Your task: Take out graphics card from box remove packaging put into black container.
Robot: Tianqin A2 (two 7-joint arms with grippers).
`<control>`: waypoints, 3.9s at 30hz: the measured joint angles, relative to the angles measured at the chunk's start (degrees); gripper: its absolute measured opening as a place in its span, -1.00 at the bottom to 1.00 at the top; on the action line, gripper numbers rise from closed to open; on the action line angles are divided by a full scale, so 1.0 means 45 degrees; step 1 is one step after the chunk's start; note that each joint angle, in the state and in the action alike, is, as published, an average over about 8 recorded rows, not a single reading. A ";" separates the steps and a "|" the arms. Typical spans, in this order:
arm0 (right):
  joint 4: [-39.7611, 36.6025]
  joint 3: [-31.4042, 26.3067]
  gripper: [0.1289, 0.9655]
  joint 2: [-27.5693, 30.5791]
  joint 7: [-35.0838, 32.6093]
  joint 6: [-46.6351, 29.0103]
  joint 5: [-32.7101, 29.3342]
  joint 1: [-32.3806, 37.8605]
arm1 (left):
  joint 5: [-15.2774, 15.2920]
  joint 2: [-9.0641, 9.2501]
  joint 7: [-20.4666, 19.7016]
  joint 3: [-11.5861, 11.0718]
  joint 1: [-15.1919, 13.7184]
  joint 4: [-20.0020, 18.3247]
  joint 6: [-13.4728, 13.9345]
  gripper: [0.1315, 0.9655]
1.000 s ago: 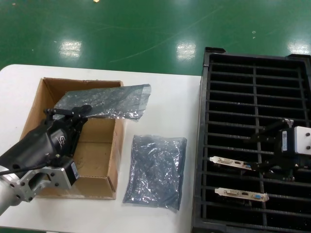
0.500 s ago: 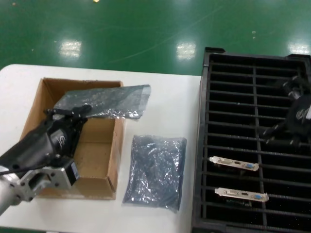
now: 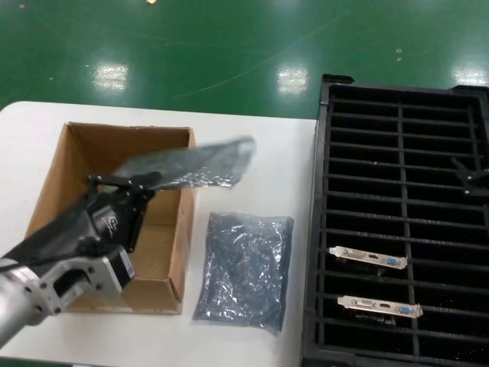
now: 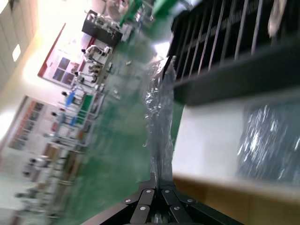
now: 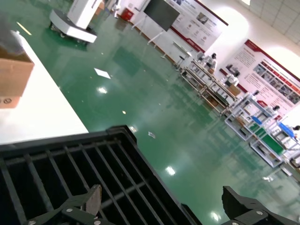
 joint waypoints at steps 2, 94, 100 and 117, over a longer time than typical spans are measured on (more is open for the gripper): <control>0.0001 -0.0002 0.74 0.0001 0.0000 -0.0002 0.0000 0.0001 | -0.0161 0.0158 -0.0901 -0.0087 -0.0117 -0.0256 0.0682 -0.98; -0.0071 -0.0032 1.00 -0.0813 -0.0939 0.1291 0.1637 -0.1014 | -0.1173 0.3270 -0.9776 -0.3252 -0.2514 0.0424 0.2317 0.98; -0.0103 -0.0042 1.00 -0.1161 -0.1335 0.1843 0.2333 -0.1447 | -0.2009 0.3293 -0.8970 -0.2896 -0.2124 0.0729 0.1506 0.99; -0.0197 -0.0072 1.00 -0.2174 -0.2495 0.3447 0.4359 -0.2707 | -0.4425 0.3357 -0.6618 -0.1865 -0.0994 0.1613 -0.0838 1.00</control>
